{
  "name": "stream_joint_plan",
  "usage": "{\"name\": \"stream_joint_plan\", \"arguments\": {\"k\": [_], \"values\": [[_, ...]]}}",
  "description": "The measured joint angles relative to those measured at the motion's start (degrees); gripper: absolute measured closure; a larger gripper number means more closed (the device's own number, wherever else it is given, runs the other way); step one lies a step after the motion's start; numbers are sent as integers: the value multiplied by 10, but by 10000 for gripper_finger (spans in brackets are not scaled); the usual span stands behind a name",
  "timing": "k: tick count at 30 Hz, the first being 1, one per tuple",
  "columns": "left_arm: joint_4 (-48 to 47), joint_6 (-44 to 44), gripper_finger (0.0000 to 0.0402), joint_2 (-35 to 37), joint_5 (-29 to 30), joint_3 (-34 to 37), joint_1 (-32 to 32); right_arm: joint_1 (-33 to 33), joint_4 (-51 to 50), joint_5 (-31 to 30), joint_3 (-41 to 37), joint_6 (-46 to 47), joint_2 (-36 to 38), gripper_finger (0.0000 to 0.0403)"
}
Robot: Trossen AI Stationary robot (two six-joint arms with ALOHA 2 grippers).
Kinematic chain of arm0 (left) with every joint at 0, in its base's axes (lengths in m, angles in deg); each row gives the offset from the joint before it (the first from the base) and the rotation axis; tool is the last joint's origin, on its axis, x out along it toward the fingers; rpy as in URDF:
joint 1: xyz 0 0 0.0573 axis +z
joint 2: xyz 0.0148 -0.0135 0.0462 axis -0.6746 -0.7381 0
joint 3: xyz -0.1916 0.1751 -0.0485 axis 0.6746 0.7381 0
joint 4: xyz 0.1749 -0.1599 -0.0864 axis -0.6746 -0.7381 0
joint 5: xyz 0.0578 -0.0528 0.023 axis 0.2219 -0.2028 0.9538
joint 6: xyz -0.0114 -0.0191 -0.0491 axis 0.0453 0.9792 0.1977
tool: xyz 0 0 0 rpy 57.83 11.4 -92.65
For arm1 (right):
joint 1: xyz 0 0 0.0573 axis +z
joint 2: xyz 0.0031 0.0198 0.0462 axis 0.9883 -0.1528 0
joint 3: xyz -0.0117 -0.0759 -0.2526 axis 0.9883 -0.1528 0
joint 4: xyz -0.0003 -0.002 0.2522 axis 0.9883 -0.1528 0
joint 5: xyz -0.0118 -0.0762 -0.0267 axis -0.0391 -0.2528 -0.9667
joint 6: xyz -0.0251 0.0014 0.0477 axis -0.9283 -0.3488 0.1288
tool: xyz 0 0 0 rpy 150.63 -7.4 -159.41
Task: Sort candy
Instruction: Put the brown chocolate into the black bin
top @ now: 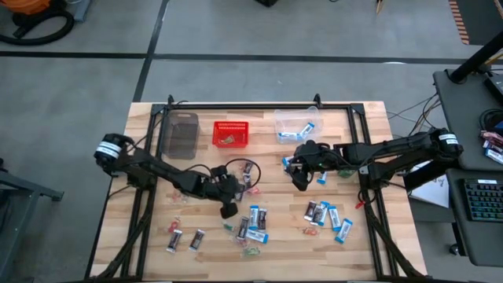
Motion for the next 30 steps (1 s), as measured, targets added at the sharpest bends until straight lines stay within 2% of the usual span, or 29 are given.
{"name": "stream_joint_plan", "arguments": {"k": [9,14,17,20,24,30], "values": [[-121,5,401,158,19,0,13,0,26,0,-10,3,0,213],[-104,-34,401,213,-50,3,15,0,28,0,-10,3,0,213],[-88,-27,397,210,-65,4,14,0,30,0,-10,3,0,213],[-72,13,374,188,-90,4,14,0,30,0,-11,3,0,213],[-66,90,321,135,-101,4,7,0,30,0,-11,3,0,213],[-71,133,243,24,-107,-39,-14,0,32,0,-11,-1,0,213]]}}
